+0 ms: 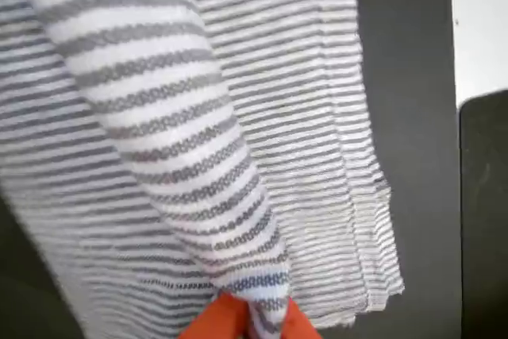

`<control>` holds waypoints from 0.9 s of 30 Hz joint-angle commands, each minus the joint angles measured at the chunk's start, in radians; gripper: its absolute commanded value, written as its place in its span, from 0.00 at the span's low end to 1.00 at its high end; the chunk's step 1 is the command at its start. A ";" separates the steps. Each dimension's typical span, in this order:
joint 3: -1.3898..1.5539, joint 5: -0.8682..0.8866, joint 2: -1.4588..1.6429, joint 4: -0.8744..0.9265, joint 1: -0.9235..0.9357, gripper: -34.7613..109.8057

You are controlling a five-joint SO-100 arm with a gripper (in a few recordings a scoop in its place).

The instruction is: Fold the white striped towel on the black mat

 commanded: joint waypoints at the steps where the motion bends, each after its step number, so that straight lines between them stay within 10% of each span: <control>1: 0.032 -0.037 -0.003 -0.075 0.057 0.24; 27: 0.008 -0.156 -0.120 -0.334 0.235 0.34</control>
